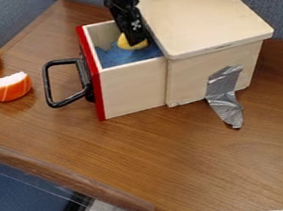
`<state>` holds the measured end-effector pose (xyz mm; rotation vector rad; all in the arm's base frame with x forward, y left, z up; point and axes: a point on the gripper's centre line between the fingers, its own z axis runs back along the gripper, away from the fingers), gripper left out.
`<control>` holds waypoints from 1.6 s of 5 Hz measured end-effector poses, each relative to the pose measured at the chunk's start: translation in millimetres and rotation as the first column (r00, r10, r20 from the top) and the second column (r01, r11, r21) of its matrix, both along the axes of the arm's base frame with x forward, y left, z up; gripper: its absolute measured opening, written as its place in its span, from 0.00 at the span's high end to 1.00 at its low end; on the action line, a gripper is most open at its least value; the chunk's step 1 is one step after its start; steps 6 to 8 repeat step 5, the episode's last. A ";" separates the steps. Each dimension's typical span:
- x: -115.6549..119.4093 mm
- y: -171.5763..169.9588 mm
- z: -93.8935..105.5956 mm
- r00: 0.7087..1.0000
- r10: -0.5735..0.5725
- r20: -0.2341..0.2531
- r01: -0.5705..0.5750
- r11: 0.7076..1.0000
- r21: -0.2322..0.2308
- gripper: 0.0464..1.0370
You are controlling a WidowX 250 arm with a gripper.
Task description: Put a yellow object in the drawer
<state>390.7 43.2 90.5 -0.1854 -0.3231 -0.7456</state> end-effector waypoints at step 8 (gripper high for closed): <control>-49.4 53.5 53.5 0.999 -0.040 -0.002 0.040 0.997 0.060 0.04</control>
